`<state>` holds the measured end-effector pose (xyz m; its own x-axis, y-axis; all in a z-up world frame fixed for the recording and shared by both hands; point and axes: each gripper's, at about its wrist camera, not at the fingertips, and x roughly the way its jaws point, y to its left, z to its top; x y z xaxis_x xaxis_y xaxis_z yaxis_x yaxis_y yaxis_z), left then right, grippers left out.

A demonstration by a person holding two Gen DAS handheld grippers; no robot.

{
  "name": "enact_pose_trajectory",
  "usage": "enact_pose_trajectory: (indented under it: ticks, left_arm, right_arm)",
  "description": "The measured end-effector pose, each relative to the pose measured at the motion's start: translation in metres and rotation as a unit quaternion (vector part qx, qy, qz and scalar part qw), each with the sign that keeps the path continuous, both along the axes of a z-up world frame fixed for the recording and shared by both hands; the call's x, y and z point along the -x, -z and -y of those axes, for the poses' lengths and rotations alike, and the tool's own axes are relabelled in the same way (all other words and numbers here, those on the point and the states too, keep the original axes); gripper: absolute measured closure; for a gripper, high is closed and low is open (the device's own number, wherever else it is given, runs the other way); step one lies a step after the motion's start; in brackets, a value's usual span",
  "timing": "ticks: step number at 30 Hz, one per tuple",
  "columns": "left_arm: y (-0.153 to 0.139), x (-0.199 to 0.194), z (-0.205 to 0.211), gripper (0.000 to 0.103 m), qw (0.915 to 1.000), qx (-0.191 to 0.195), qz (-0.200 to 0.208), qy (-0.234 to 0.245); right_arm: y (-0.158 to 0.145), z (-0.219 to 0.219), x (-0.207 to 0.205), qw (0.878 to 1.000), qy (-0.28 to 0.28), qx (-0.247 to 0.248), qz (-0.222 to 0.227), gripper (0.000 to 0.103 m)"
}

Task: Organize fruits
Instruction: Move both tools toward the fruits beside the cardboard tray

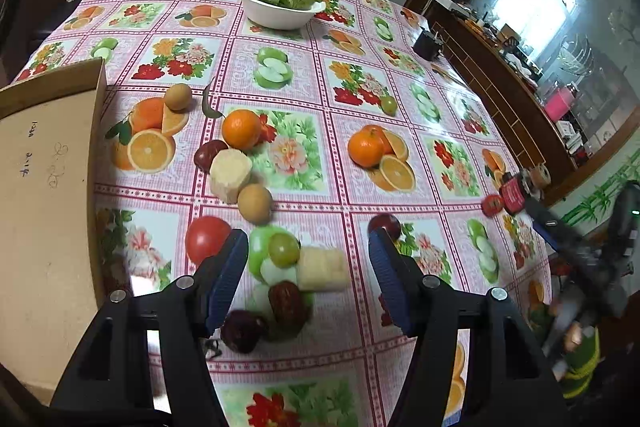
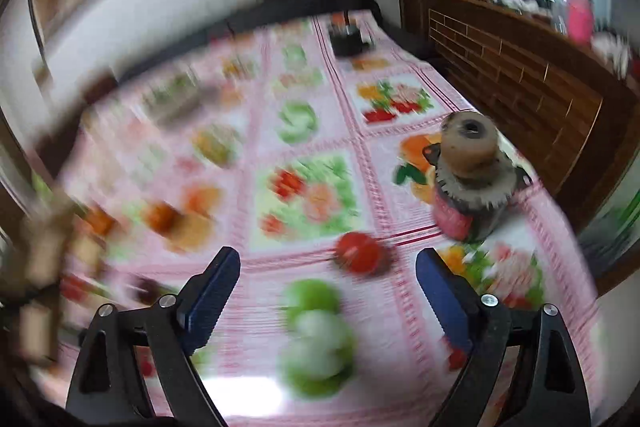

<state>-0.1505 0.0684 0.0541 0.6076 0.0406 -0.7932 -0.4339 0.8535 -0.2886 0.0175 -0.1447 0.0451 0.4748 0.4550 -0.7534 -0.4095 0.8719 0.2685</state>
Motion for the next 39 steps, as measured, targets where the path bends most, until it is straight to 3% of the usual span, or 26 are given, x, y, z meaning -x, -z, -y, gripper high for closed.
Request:
enact_pose_trajectory:
  ticks: [3, 5, 8, 10, 14, 26, 39]
  left_arm:
    - [-0.001, 0.007, 0.006, 0.042, 0.9999, -0.005, -0.005, 0.01]
    - [-0.001, 0.013, 0.01, 0.041, 0.9997, -0.016, -0.011, 0.015]
    - [0.001, 0.027, 0.012, 0.041, 0.9992, -0.032, -0.018, 0.014]
    - [0.003, 0.037, 0.012, 0.041, 0.9987, -0.041, -0.024, 0.016]
    - [0.008, 0.06, 0.008, 0.041, 0.9977, -0.054, -0.039, 0.014]
    - [0.024, 0.068, 0.012, 0.041, 0.9969, -0.052, -0.057, 0.019]
    - [0.033, 0.059, 0.009, 0.041, 0.9962, -0.05, -0.068, 0.021]
  right_arm:
    - [-0.011, 0.019, 0.018, 0.995, 0.001, -0.097, -0.039, 0.011]
    - [-0.014, 0.02, 0.026, 0.991, -0.014, -0.116, -0.06, 0.011]
    - [-0.024, 0.018, 0.04, 0.996, -0.01, -0.073, -0.046, 0.01]
    - [-0.029, 0.009, 0.049, 0.999, -0.011, -0.017, -0.029, 0.011]
    - [-0.024, -0.003, 0.062, 0.999, -0.027, 0.044, -0.009, 0.011]
    - [-0.005, -0.026, 0.084, 0.996, -0.075, 0.053, -0.006, 0.011]
    - [-0.006, -0.02, 0.066, 0.996, -0.045, 0.078, 0.008, 0.011]
